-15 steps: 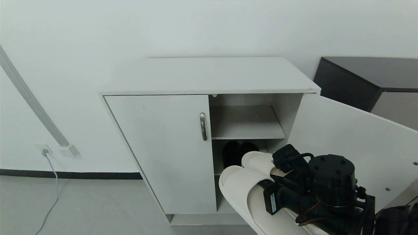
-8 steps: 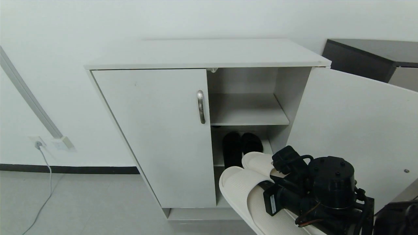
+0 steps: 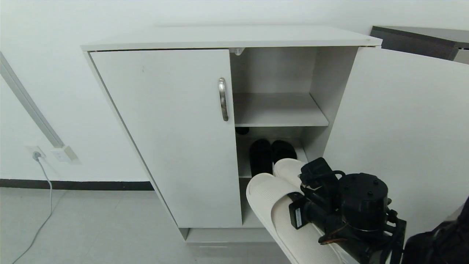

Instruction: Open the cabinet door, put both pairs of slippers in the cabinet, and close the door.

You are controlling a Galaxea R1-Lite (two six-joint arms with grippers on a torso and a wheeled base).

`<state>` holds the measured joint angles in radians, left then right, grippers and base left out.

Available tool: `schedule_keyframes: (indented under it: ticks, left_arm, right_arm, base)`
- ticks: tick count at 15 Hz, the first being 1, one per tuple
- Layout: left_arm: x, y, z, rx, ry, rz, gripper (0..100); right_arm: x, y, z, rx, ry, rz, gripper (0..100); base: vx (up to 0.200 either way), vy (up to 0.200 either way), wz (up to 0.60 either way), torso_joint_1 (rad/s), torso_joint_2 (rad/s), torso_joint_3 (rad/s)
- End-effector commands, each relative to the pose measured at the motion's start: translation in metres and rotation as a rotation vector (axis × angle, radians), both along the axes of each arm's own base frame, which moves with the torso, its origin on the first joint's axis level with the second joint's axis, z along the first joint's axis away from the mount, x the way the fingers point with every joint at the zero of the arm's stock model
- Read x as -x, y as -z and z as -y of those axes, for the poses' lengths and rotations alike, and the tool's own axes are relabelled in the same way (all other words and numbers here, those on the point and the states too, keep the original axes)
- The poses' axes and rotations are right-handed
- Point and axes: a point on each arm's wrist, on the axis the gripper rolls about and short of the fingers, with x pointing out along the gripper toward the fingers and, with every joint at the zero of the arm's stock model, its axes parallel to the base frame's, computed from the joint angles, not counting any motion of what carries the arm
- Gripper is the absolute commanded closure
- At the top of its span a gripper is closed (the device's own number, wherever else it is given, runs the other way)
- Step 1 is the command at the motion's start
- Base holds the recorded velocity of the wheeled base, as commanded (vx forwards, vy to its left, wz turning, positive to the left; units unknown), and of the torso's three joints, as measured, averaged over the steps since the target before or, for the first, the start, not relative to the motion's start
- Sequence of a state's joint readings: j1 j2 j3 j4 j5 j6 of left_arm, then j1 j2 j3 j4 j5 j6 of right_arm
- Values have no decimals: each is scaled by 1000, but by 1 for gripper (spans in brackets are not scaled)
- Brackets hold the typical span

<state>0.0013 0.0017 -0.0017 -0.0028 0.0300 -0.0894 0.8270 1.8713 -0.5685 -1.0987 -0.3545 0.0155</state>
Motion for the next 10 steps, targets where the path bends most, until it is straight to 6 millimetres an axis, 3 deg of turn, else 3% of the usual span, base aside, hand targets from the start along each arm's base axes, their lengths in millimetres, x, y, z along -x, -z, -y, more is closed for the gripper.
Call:
schedule_keyframes:
  ticks: [1, 3, 4, 5, 7, 10]
  left_arm:
    - [0, 0, 0, 0, -1, 0, 100]
    - [0, 0, 0, 0, -1, 0, 100]
    - [0, 0, 0, 0, -1, 0, 100]
    - [0, 0, 0, 0, 1, 0, 100]
    - [0, 0, 0, 0, 1, 0, 100]
    - [0, 0, 0, 0, 1, 0, 100]
  right_arm:
    - [-14, -2, -22, 7, 78, -3, 100]
    - [-24, -34, -38, -15, 155, -48, 100]
    - [-24, -36, -39, -16, 157, -48, 100]
    - [-33, -65, -48, -37, 236, -58, 100]
    - [-40, -91, -54, -56, 286, -45, 100]
    - [-46, -113, -58, -81, 320, -17, 100]
  base:
    - [0, 0, 0, 0, 0, 0]
    - [0, 0, 0, 0, 0, 0]
    - [0, 0, 0, 0, 0, 0]
    - [0, 0, 0, 0, 0, 0]
    - [0, 0, 0, 0, 0, 0]
    - [0, 0, 0, 0, 0, 0]
